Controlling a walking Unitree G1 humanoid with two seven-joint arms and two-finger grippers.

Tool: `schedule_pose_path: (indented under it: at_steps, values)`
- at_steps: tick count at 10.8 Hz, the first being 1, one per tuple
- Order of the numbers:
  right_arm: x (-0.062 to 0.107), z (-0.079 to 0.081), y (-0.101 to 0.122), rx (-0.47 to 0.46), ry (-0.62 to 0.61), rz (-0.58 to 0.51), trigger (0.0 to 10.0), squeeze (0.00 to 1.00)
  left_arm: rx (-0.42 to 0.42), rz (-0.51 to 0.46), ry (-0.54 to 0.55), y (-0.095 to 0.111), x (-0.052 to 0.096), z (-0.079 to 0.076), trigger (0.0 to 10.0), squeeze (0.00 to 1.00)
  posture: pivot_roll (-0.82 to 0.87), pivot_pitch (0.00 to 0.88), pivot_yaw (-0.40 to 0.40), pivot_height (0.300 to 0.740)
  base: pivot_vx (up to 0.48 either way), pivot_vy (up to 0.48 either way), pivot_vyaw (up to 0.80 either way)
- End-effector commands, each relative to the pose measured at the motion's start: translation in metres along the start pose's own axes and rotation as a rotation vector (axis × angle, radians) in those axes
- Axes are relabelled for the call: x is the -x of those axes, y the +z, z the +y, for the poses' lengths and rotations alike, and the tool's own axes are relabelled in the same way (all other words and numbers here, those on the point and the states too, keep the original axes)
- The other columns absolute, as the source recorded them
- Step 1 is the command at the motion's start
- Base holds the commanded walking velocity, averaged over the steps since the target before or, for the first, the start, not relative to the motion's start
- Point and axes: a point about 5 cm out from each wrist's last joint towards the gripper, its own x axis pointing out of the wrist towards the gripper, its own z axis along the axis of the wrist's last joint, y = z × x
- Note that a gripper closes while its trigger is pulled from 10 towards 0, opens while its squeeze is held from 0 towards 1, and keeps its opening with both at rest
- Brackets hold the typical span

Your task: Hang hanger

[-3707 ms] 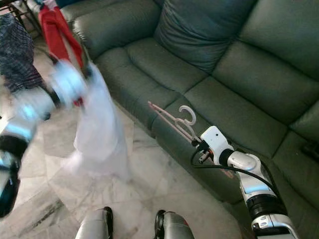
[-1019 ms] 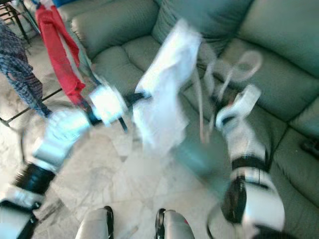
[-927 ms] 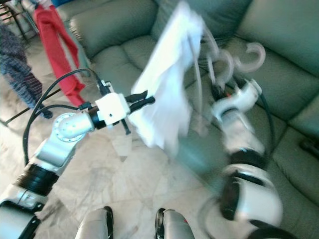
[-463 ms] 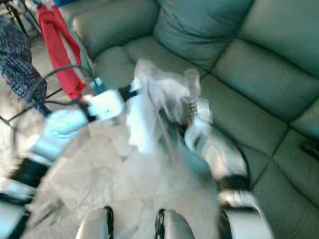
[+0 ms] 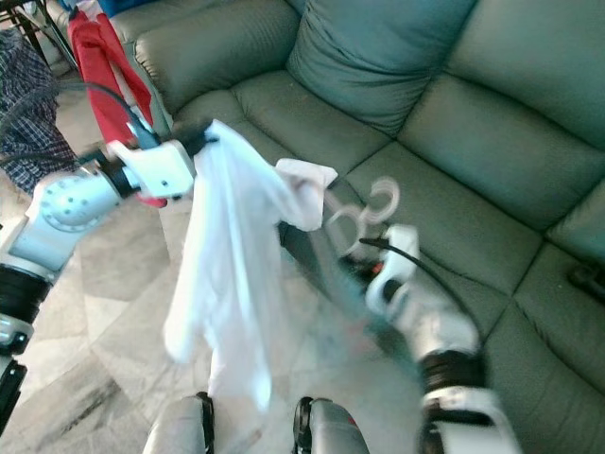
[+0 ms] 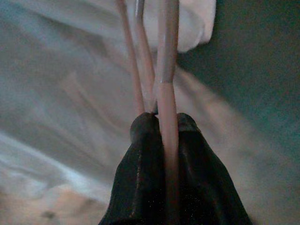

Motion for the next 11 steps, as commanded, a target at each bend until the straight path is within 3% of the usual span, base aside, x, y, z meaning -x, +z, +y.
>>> schedule_pose_path:
  at_steps: [1,2,3,5,6,7,8,9,10,11]
  values:
    - [0.003,-0.012,0.013,-0.101,-0.087,-0.106,10.0,0.0,0.022,-0.105,0.052,0.018,-0.003,0.01,10.0,0.0,0.01,0.126,-0.055,0.74,0.0,0.0,0.0]
    - [0.0,-0.007,0.039,-0.286,-0.081,-0.288,10.0,0.0,0.086,-0.168,0.009,0.029,-0.005,-0.006,10.0,0.0,0.01,0.128,-0.05,0.74,0.0,0.0,0.0]
    - [-0.004,0.011,0.073,-0.402,0.005,-0.453,10.0,0.0,0.119,-0.214,-0.002,0.039,-0.008,-0.02,10.0,0.0,0.01,0.127,-0.048,0.74,0.0,0.0,0.0]
    - [-0.008,0.044,0.116,-0.507,0.156,-0.619,10.0,0.0,0.217,-0.231,-0.075,0.045,-0.007,-0.037,10.0,0.0,0.03,0.124,-0.054,0.74,0.0,0.0,0.0]
    - [-0.006,0.071,0.143,-0.55,0.304,-0.7,10.0,0.0,0.314,-0.205,-0.154,0.044,-0.003,-0.06,10.0,0.0,0.03,0.124,-0.055,0.74,0.0,0.0,0.0]
    - [-0.001,0.101,0.158,-0.547,0.5,-0.714,10.0,0.0,0.408,-0.15,-0.207,0.038,0.003,-0.087,10.0,0.0,0.03,0.122,-0.059,0.74,0.0,0.0,0.0]
    - [0.008,0.135,0.155,-0.472,0.734,-0.671,10.0,0.0,0.403,-0.091,-0.254,0.029,0.008,-0.113,10.0,0.0,0.03,0.124,-0.064,0.74,0.0,0.0,0.0]
    - [0.018,0.153,0.15,-0.436,0.877,-0.646,10.0,0.0,0.378,-0.069,-0.282,0.026,0.01,-0.123,10.0,0.0,0.03,0.125,-0.064,0.74,0.0,0.0,0.0]
    - [0.034,0.17,0.147,-0.402,1.025,-0.629,10.0,0.0,0.416,-0.036,-0.261,0.023,0.01,-0.125,10.0,0.0,0.02,0.124,-0.061,0.74,0.0,0.0,0.0]
    - [0.052,0.182,0.162,-0.406,1.117,-0.71,10.0,0.0,0.379,-0.031,-0.187,0.022,0.005,-0.114,10.0,0.0,0.02,0.122,-0.059,0.74,0.0,0.0,0.0]
